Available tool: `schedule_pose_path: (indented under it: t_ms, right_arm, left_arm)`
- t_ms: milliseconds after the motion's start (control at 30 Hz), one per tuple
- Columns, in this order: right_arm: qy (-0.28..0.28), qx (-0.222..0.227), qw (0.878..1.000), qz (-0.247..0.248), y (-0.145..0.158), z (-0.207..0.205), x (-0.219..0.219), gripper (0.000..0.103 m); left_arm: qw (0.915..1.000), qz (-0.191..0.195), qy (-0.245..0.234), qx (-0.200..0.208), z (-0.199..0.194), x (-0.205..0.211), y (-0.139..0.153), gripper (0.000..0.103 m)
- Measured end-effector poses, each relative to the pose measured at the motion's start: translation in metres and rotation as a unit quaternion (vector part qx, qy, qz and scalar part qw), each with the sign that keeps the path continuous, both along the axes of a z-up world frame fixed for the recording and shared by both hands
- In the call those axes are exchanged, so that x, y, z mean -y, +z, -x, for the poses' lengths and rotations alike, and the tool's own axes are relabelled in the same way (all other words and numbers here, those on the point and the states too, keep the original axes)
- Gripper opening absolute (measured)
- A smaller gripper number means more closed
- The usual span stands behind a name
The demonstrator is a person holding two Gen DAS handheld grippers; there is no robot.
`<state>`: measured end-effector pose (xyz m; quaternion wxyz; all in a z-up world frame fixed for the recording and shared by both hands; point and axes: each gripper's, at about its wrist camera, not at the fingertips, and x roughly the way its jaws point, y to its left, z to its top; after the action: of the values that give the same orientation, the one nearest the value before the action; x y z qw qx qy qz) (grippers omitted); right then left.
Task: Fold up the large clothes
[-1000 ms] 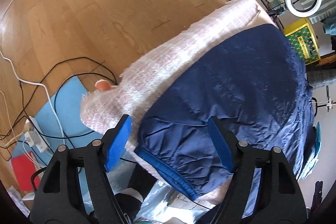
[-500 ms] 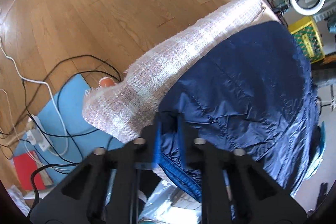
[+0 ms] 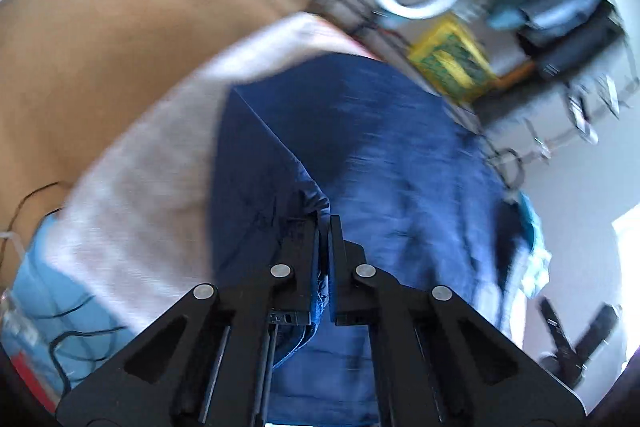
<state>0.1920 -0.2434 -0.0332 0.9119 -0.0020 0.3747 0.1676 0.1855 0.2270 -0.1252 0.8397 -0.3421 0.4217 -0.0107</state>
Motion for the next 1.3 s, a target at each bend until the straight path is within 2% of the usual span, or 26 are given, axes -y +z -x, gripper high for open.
schedule_pose_path:
  t_ms: [133, 233, 433, 533, 567, 600, 667, 767, 867, 1033, 1133, 1233, 1300]
  right_arm:
    - [0.012, -0.008, 1.0, -0.001, -0.006, -0.004, -0.003, 0.073]
    - [0.019, -0.021, 1.0, -0.001, -0.013, -0.007, -0.003, 0.071]
    - [0.039, -0.058, 0.997, -0.021, -0.031, -0.014, -0.004, 0.071]
    - [0.044, -0.077, 0.996, -0.028, -0.039, -0.017, -0.007, 0.071]
    - [0.048, -0.083, 0.995, -0.033, -0.041, -0.017, -0.009, 0.071]
    - [0.052, -0.092, 0.994, -0.039, -0.044, -0.019, -0.011, 0.072]
    - [0.061, -0.109, 0.991, -0.052, -0.048, -0.024, -0.017, 0.077]
    - [0.084, -0.14, 0.984, -0.07, -0.053, -0.035, -0.033, 0.086]
    - [0.097, -0.159, 0.981, -0.05, -0.063, -0.056, -0.062, 0.086]
    - [0.114, -0.187, 0.975, -0.038, -0.086, -0.093, -0.102, 0.084]
    - [0.119, -0.197, 0.973, -0.018, -0.101, -0.111, -0.125, 0.079]
    - [0.132, -0.209, 0.969, -0.006, -0.112, -0.121, -0.145, 0.058]
    - [0.149, -0.226, 0.963, -0.016, -0.116, -0.127, -0.152, 0.015]
  left_arm:
    - [0.9972, 0.021, -0.07, 0.015, -0.03, 0.055, 0.016, 0.001]
    - [0.9944, 0.024, -0.102, 0.014, -0.051, 0.095, 0.02, 0.001]
    - [0.9847, 0.053, -0.165, -0.021, -0.097, 0.151, 0.003, 0.001]
    - [0.9809, 0.075, -0.173, -0.046, -0.109, 0.16, -0.008, 0.002]
    - [0.9791, 0.082, -0.179, -0.051, -0.111, 0.161, -0.008, 0.013]
    - [0.9785, 0.084, -0.182, -0.05, -0.111, 0.162, -0.006, 0.027]
    - [0.9816, 0.066, -0.177, -0.026, -0.106, 0.155, 0.009, 0.04]
    - [0.988, 0.023, -0.152, 0.016, -0.098, 0.14, 0.036, 0.04]
    - [0.9948, -0.015, -0.098, 0.023, -0.091, 0.11, 0.049, 0.04]
    - [0.9988, -0.029, -0.028, 0.029, -0.079, 0.056, 0.057, 0.04]
    - [0.9978, -0.058, -0.005, 0.032, -0.072, 0.036, 0.059, 0.04]
    - [0.9959, -0.084, 0.015, 0.03, -0.07, 0.025, 0.058, 0.04]
    - [0.9956, -0.088, 0.017, 0.026, -0.07, 0.023, 0.055, 0.04]
